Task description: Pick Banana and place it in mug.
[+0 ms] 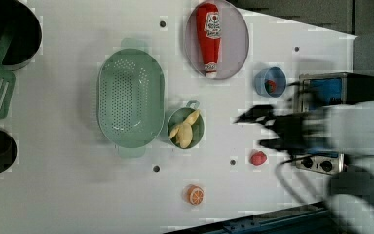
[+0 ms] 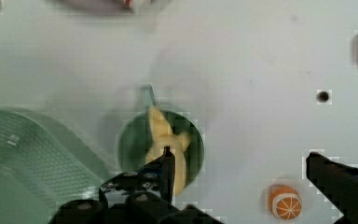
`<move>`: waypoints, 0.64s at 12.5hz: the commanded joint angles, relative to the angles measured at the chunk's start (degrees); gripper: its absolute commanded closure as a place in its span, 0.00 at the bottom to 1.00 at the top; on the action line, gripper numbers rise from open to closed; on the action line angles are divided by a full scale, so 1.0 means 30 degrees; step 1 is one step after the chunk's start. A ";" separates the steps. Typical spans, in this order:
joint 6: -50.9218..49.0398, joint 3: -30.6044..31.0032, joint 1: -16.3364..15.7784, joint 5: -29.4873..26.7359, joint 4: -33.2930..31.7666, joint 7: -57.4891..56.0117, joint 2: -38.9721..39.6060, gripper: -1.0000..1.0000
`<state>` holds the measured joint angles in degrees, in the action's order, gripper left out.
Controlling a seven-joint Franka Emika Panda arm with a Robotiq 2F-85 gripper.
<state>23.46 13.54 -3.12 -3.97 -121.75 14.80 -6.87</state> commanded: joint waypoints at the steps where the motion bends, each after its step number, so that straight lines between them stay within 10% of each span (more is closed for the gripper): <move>1: -0.2632 -0.1950 0.0557 0.0039 0.1616 -0.0556 -0.1466 0.00; 8: -0.7435 -0.5507 0.0676 0.2199 0.4714 -0.2673 -0.2010 0.00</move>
<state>2.55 -3.00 -1.43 2.86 -109.67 8.59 -12.19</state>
